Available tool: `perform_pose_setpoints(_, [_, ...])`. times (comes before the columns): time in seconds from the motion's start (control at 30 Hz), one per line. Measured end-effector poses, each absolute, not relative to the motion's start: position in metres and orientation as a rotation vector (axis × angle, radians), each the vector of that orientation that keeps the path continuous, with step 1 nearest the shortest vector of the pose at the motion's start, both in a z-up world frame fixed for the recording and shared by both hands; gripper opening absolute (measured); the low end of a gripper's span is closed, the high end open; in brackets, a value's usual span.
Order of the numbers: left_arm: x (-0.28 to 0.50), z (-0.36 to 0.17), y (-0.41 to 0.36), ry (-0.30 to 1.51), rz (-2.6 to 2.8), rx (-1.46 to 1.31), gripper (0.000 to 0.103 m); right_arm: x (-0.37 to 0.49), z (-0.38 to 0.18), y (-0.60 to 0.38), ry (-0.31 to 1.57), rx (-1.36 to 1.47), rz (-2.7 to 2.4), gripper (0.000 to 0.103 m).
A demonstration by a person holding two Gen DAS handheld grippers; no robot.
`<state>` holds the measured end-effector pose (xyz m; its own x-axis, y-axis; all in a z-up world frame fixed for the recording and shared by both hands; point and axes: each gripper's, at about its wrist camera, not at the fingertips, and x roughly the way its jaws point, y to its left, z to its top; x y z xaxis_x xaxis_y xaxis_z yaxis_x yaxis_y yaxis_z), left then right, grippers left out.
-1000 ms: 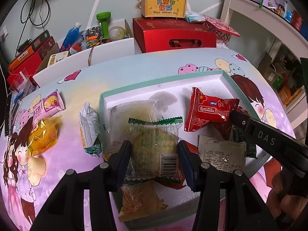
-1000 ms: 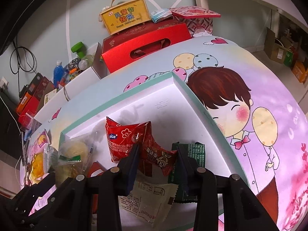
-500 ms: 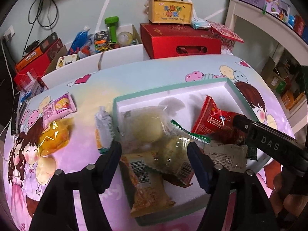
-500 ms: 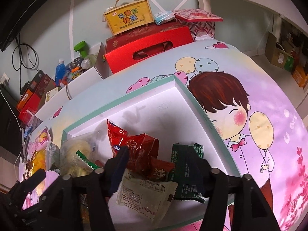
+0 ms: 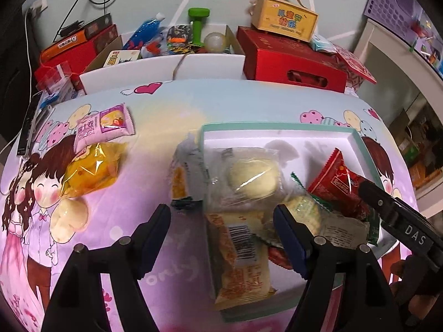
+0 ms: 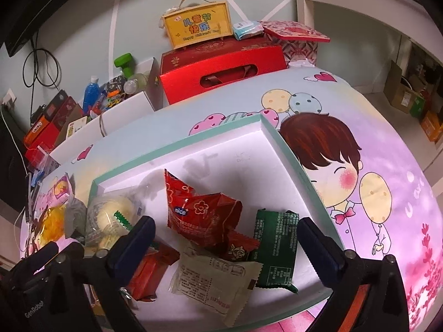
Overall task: Organize snacks
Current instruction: 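Open the left tool over the tray while the right tool releases the red candy there, then move both open tools back from the tray to the snack pile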
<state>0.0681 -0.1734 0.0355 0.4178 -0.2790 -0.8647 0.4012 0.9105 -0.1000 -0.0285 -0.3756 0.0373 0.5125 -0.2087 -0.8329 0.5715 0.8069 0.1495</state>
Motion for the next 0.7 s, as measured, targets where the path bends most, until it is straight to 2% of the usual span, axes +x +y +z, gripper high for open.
perform_pose_setpoints(0.07, [0.07,0.036,-0.169,1.053,-0.422,0.123,0.084,-0.027,0.038,-0.373,0.917,0.432,-0.478,0.103])
perform_pose_setpoints(0.1, [0.07,0.036,-0.167,1.05,-0.419,0.116,0.092,-0.026,0.039,-0.371,0.916,0.427,-0.476,0.103])
perform_pose_setpoints(0.13, [0.071,0.036,-0.165,1.049,-0.417,0.11,0.095,-0.026,0.039,-0.37,0.915,0.422,-0.474,0.103])
perform_pose_setpoints(0.37, [0.078,0.038,-0.146,1.034,-0.429,0.008,0.1,-0.021,0.046,-0.356,0.883,0.388,-0.435,0.103])
perform_pose_setpoints(0.7, [0.089,0.042,-0.103,0.988,-0.37,-0.109,0.101,-0.013,0.05,-0.336,0.866,0.349,-0.412,0.103])
